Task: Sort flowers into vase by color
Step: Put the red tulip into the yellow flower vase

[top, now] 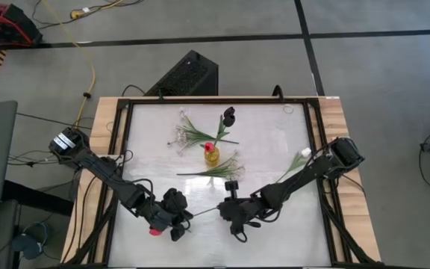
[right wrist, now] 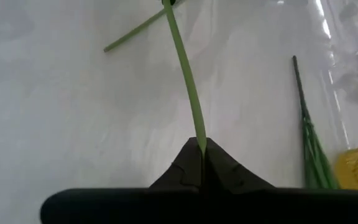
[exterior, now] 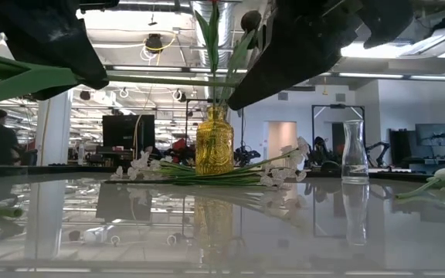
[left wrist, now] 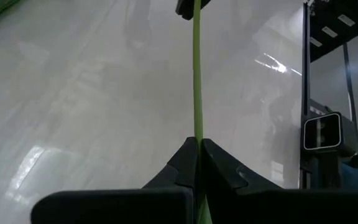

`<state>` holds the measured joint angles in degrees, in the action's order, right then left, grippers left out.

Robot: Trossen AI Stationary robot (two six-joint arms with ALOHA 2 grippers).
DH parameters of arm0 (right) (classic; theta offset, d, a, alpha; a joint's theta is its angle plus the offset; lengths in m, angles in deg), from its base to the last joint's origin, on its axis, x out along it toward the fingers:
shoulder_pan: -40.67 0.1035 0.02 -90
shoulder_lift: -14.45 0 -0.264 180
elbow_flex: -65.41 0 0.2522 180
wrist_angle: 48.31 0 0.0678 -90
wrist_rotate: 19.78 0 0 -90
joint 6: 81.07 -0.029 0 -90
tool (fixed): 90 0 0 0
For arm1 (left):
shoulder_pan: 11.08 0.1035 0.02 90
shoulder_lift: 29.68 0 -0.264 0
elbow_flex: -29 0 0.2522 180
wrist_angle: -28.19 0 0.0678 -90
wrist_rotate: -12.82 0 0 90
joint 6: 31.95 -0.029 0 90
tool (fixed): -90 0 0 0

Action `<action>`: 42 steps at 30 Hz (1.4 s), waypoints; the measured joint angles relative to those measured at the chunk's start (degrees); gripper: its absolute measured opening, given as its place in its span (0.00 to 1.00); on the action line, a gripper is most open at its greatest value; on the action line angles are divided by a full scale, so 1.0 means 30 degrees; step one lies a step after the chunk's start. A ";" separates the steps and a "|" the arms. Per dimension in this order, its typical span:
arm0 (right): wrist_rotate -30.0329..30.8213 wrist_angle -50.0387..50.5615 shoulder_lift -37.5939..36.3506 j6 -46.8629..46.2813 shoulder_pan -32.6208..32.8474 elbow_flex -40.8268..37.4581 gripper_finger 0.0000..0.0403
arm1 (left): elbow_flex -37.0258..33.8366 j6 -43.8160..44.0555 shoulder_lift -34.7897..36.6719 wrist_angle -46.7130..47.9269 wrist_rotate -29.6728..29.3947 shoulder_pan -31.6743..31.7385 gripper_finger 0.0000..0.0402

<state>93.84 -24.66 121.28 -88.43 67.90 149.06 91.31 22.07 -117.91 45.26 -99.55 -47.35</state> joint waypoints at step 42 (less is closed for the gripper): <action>-0.4909 -2.0024 0.0093 0.3574 0.0206 0.0000 0.05 | -0.4437 -2.4451 0.3126 -2.2428 -0.4076 -0.2747 0.33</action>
<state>79.12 -84.73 121.55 -77.70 68.52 149.06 78.00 -51.28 -108.53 -22.02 -111.78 -55.59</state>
